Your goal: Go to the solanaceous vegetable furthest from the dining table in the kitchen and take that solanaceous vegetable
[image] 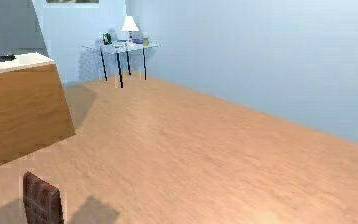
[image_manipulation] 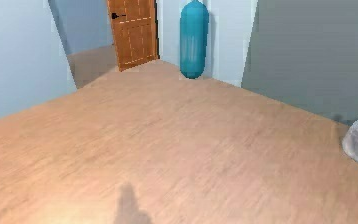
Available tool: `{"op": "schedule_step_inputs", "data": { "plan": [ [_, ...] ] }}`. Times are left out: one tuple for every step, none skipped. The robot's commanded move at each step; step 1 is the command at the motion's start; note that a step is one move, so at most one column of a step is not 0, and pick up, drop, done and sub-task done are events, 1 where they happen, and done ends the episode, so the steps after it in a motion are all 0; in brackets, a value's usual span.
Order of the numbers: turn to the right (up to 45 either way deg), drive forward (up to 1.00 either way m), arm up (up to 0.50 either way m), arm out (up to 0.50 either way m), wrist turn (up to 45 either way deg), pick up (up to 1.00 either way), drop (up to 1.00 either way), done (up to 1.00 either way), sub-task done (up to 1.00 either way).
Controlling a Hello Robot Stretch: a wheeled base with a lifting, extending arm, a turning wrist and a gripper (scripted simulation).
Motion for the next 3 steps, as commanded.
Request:
{"op": "schedule_step_inputs", "data": {
  "plan": [
    [-3.0, 0.0, 0.0, 0.0, 0.0, 0.0, 0.0, 0.0, 0.0],
    [0.0, 0.95, 0.0, 0.0, 0.0, 0.0, 0.0, 0.0, 0.0],
    [-42.0, 0.0, 0.0, 0.0, 0.0, 0.0, 0.0, 0.0, 0.0]
  ]
}}
